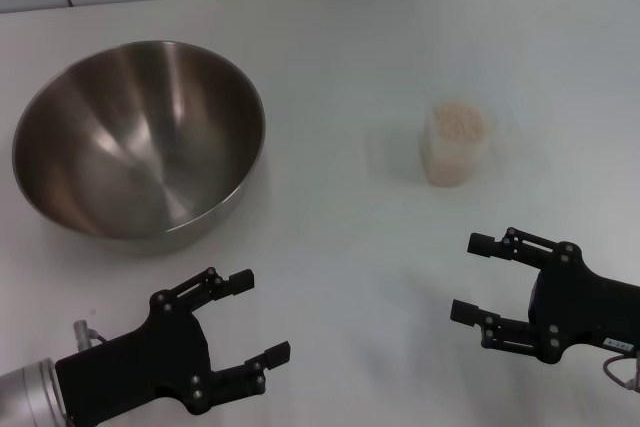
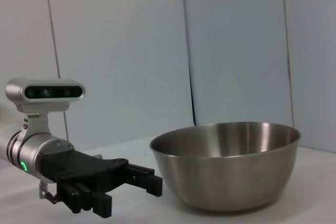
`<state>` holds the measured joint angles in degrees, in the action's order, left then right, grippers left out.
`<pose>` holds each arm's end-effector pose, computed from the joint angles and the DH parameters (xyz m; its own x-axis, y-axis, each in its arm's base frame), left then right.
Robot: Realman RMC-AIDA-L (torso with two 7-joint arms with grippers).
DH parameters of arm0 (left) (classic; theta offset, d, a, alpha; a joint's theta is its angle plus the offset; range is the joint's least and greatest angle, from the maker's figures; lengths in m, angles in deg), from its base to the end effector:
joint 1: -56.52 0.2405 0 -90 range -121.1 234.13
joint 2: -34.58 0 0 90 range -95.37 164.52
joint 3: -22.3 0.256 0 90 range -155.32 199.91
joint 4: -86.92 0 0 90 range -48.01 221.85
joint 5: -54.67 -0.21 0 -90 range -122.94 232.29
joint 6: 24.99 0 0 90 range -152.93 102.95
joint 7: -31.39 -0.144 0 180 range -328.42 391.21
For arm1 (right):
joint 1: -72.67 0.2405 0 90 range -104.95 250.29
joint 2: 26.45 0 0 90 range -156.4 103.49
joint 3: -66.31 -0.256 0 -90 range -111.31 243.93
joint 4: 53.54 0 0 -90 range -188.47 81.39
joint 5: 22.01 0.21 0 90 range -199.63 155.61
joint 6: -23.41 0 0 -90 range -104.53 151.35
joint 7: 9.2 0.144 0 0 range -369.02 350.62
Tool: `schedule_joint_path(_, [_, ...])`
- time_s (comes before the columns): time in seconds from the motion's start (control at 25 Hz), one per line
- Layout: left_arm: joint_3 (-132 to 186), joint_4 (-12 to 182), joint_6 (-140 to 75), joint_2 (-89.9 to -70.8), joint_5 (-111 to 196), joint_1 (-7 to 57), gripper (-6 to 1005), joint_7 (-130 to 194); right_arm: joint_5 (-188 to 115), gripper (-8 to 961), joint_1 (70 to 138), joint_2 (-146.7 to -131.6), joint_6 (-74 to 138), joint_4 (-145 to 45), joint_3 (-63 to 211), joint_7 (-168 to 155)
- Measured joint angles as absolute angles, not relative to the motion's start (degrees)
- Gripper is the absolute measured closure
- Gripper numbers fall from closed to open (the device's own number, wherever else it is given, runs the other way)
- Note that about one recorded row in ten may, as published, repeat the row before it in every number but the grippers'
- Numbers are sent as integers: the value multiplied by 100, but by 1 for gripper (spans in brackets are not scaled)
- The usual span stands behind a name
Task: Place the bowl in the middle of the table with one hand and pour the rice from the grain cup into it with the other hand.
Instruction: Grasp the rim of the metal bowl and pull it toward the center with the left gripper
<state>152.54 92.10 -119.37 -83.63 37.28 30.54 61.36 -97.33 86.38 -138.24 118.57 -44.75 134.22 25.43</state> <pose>-0.2957 0.2139 -0.0764 0.7545 0.1282 0.6437 0.2961 -0.9417 -0.1595 0.3373 0.1990 -0.0211 0.7461 -0.1156 -0.6558 -0.3860 -0.8775 -0.2845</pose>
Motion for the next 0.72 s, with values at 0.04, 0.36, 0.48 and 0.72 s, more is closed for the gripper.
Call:
schedule_joint_path(0.04, [15253,9211,-11937,-8363,3728,3054,156,6136,-9733,195,8638,-13824,11858,-4475,13421,2543])
schedule_joint_path(0.36, [15217,9160,-12156,-8362,3746,3053,166,6144,-9733,195,8637,-13828,11871,-4455,13410,2543])
schedule_joint_path(0.48, [14876,9052,-13084,-8341,3797,3000,169,6276,-9732,195,8630,-13849,11870,-4410,13426,2543])
schedule_joint_path(0.72, [13292,8668,-13589,-7831,3798,2738,176,7743,-9732,195,8627,-13859,11884,-4323,13455,2594])
